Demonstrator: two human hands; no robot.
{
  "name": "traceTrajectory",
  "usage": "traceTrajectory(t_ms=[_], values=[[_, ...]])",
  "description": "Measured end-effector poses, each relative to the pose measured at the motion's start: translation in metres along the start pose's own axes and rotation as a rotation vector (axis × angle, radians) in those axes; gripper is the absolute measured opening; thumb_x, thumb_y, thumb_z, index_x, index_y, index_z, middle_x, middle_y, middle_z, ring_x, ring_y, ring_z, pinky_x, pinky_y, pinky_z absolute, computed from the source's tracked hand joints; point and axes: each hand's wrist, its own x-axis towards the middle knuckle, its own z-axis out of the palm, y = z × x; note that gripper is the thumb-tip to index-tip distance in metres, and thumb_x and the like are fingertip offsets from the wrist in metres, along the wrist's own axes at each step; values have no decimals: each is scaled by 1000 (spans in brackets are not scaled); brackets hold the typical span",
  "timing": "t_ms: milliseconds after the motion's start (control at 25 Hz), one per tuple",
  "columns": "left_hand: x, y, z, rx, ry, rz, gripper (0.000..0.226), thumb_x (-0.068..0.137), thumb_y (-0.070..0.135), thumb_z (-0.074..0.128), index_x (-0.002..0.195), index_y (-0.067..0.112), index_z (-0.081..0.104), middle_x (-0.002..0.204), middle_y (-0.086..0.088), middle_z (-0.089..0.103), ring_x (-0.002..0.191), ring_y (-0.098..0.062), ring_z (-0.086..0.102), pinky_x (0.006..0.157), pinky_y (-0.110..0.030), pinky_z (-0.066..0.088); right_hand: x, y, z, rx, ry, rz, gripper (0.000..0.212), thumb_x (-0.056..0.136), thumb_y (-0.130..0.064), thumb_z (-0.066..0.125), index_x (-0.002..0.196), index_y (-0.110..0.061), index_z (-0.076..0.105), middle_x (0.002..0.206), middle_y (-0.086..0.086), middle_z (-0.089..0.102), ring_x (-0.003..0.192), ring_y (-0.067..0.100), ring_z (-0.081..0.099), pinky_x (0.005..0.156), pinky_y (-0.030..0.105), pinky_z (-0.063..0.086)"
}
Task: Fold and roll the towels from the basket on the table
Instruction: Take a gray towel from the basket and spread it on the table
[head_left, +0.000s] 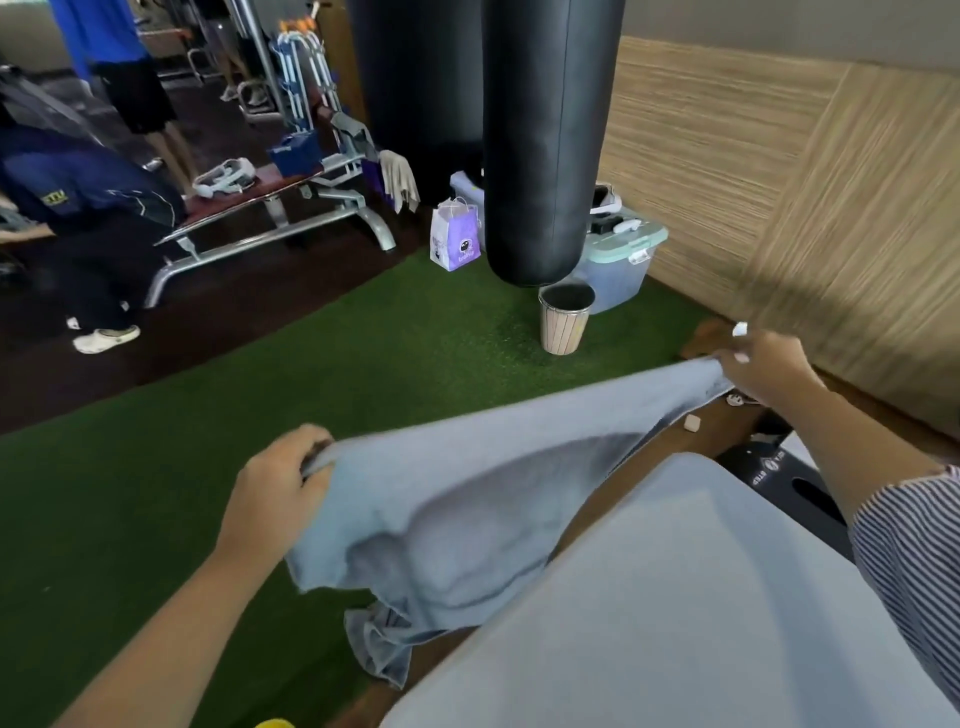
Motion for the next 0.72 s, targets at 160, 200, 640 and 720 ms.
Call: traceTrajectory(t_ms=[160,200,640,720], values=[[-97,12,35,26,-242,38,34,73,-2,71,86,28,60,69,15,58,59,-1,55,52,-13,39,-76,76,11,-159,-238,29,23,88,-15,53,102,-1,65,105,19,65,104,32,59,87,32,42],[-127,17,45,26,-300,30,33,73,3,73,86,30,57,65,17,56,59,-3,57,51,-15,39,-97,94,12,-196,-303,28,24,89,-16,51,105,-5,65,107,16,65,107,30,58,87,30,41],[-343,116,49,106,-321,158,60,85,78,25,79,29,58,50,14,41,52,-9,55,36,-8,18,-266,211,-47,-293,-312,71,25,89,-18,49,105,-9,66,112,12,67,108,29,57,92,33,40],[-362,131,42,180,-297,180,55,89,72,27,72,28,55,45,14,35,50,-8,53,36,-6,13,-290,225,-53,-251,-291,69,24,87,-17,51,103,-9,67,108,13,68,105,31,58,89,35,43]])
